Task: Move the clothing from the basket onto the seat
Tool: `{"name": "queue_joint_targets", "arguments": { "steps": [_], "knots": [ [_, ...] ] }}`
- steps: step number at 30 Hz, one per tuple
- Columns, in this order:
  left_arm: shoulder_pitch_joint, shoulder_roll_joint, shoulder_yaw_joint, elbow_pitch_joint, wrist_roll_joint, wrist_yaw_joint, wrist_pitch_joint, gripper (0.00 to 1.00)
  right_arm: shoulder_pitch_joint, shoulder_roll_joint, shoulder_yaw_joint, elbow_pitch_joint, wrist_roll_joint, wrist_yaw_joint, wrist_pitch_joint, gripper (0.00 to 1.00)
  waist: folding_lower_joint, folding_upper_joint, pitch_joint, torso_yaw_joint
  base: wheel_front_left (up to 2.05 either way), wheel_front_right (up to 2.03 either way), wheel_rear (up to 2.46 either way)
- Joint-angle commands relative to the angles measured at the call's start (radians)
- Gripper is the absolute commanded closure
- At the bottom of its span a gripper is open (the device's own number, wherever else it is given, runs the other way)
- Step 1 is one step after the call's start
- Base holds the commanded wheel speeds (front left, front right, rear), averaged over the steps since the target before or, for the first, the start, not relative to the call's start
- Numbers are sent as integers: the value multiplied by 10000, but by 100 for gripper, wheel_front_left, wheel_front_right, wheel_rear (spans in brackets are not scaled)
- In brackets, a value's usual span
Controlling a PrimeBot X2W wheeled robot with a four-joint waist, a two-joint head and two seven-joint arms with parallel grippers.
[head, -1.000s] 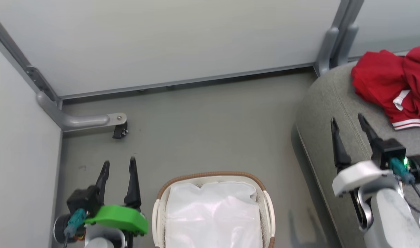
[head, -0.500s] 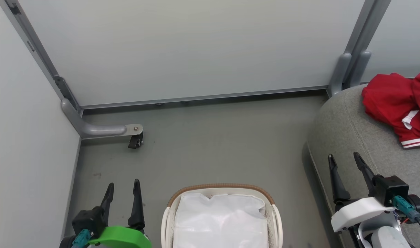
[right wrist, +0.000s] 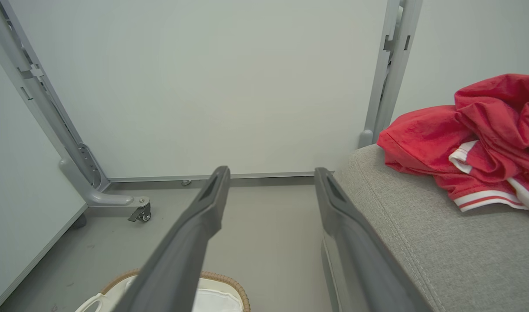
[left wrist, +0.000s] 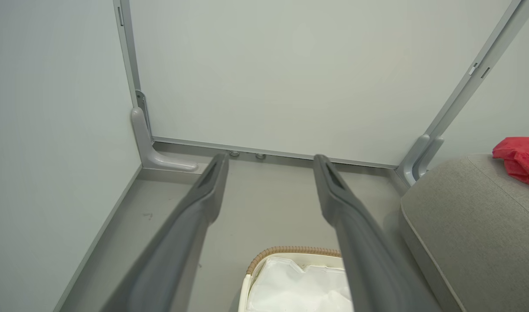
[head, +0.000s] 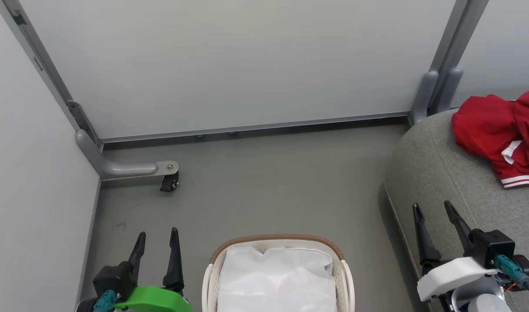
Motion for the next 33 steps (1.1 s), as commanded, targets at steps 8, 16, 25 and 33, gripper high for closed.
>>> {"name": "queue_joint_targets", "arguments": {
  "steps": [8, 16, 25, 33],
  "knots": [
    [82, 8, -29, 42, 144, -56, -1, 0, 89, -41, 51, -40, 108, -15, -22, 0, 1, 0, -24, 2, 0, 0, 0],
    [17, 8, -42, 62, 146, -58, -2, 0, 40, -39, 87, -82, 97, -15, -22, 0, 1, 0, -18, 25, 0, 0, 0],
    [-41, 0, 149, 293, -807, -103, 244, 100, -39, 82, -52, 346, 1001, 0, 327, 100, 1, 0, -16, 1, 0, 0, 0],
    [-156, 6, 442, 167, -2116, -199, 630, 100, -66, 68, -75, 240, 2523, -1, 669, 100, 1, 0, -6, -42, 0, 0, 0]
  ]
}}
